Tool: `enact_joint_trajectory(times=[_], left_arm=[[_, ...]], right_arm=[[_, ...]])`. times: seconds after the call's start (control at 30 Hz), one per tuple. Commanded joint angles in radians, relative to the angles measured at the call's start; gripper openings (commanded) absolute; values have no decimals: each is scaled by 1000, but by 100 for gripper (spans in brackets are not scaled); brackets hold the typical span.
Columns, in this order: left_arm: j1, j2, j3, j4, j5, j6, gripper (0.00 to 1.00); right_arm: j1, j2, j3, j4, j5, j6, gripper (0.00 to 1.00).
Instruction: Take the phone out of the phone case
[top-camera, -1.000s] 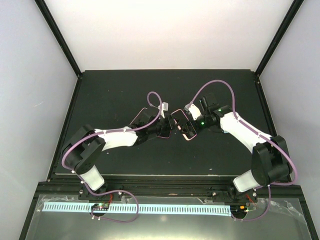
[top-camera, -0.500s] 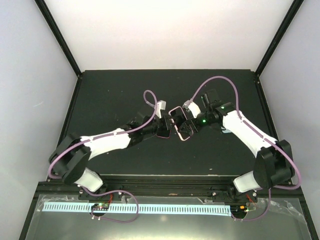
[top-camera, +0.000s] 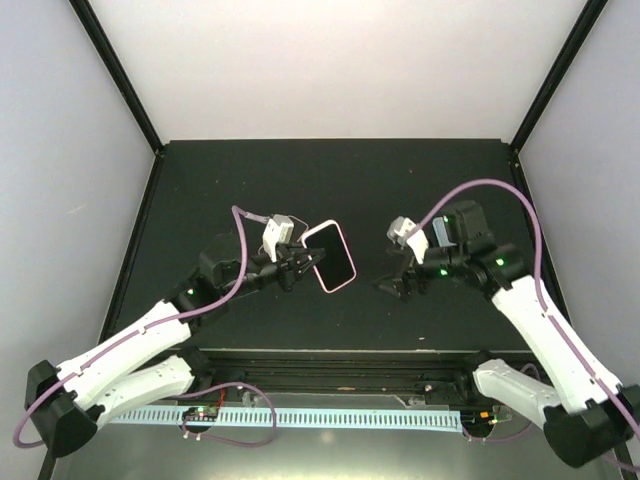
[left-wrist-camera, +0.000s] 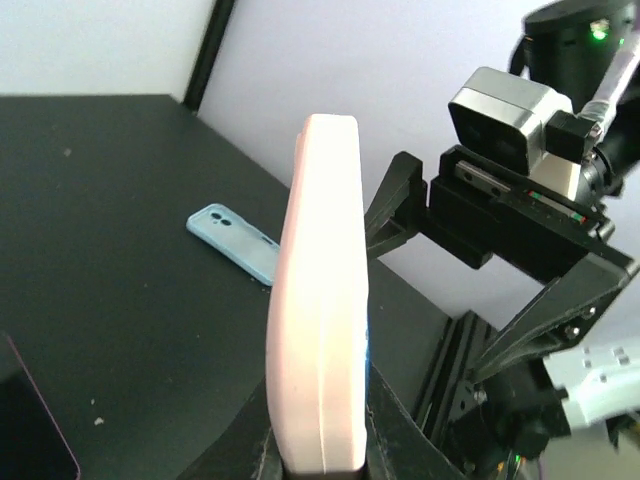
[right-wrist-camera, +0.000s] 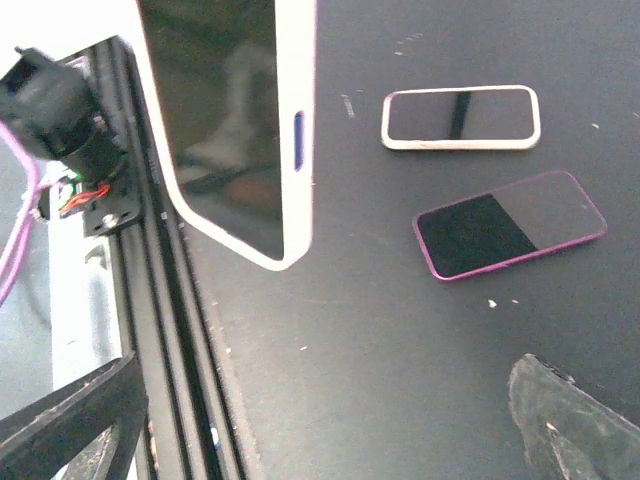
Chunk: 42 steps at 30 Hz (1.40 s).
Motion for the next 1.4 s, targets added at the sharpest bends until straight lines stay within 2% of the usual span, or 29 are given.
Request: enact_joint_trajectory(times=[0.0, 0.17, 0.27, 0.37, 0.47, 0.53, 0.57, 0.7, 0.87, 0.93, 1.13, 1.37], left_arm=[[12, -42, 71, -65, 201, 257, 2], [21, 56, 202, -192, 415, 389, 2], [28, 93, 238, -234, 521, 447, 2], [39, 92, 205, -209, 601, 489, 2], [68, 81, 149, -73, 685, 419, 1], [87, 61, 144, -30, 714, 372, 2], [96, 48, 123, 43, 713, 337, 2], [115, 44, 58, 293, 695, 128, 2], [115, 160, 184, 204, 806, 140, 2], [121, 143, 153, 228, 793, 160, 2], [150, 89, 96, 283, 799, 122, 2], [168, 91, 73, 387, 835, 36, 1]], right_arm=[[-2, -116, -50, -42, -147, -178, 97], [0, -86, -22, -218, -247, -394, 81], [10, -53, -19, -227, -278, -384, 69], [36, -22, -46, -135, -222, -293, 56], [42, 6, -84, -92, -257, -303, 48], [49, 5, -99, -105, -336, -348, 48], [57, -4, -104, -117, -369, -375, 48], [94, -52, -82, -124, -344, -398, 51], [108, -47, 32, -215, -355, -421, 54], [122, -44, 56, -242, -356, -423, 53], [200, -67, 25, -134, -254, -260, 50], [271, -17, 82, -184, -205, -303, 44]])
